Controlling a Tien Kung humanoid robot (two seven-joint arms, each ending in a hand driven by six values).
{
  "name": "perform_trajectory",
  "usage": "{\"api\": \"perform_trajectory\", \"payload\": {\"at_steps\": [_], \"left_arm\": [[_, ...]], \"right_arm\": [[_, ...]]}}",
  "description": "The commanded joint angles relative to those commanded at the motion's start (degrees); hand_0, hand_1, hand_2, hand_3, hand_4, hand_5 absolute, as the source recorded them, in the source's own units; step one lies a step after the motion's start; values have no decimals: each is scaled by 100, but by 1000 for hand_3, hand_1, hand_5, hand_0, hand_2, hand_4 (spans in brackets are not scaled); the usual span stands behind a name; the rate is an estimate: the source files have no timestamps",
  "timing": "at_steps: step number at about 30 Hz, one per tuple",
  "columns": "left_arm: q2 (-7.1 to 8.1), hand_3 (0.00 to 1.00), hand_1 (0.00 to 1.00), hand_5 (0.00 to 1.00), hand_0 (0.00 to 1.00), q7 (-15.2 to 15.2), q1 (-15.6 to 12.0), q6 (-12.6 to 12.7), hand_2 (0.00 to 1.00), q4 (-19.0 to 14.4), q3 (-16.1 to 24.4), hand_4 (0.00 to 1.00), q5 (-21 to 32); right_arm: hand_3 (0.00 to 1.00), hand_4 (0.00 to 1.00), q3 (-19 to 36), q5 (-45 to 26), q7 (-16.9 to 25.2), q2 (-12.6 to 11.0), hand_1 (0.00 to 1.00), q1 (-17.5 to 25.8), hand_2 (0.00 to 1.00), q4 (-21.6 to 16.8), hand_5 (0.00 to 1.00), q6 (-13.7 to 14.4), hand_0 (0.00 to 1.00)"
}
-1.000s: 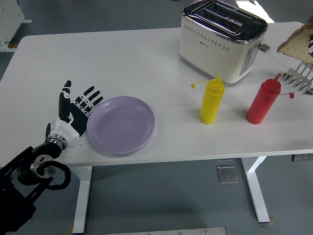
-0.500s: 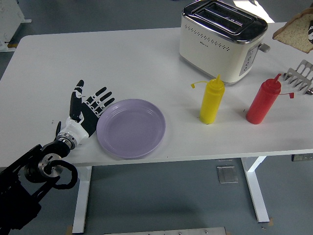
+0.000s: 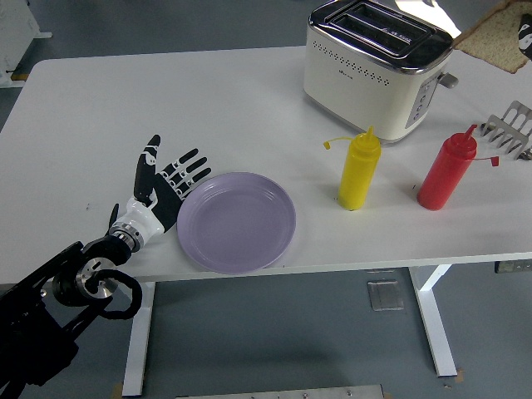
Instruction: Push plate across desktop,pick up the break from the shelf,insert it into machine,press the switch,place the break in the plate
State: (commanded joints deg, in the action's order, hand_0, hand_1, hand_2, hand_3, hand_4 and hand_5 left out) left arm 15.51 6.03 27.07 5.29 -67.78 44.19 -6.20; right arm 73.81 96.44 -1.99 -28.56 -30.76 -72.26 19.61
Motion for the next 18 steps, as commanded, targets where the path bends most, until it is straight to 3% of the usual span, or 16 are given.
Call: {"api": "perform_trajectory", "payload": {"at_steps": [12, 18], "left_arm": [[-43, 724, 792, 998, 868, 64, 59, 33, 744, -5, 81, 824, 23], [3, 723, 790, 998, 865, 35, -37, 59, 741, -200, 364, 824, -14]], "right_arm": [[358, 156, -210, -213, -109, -135, 529, -101, 454, -458, 2, -76, 496], [358, 160, -359, -298, -230, -269, 527, -301, 454, -686, 2, -130, 489]]}}
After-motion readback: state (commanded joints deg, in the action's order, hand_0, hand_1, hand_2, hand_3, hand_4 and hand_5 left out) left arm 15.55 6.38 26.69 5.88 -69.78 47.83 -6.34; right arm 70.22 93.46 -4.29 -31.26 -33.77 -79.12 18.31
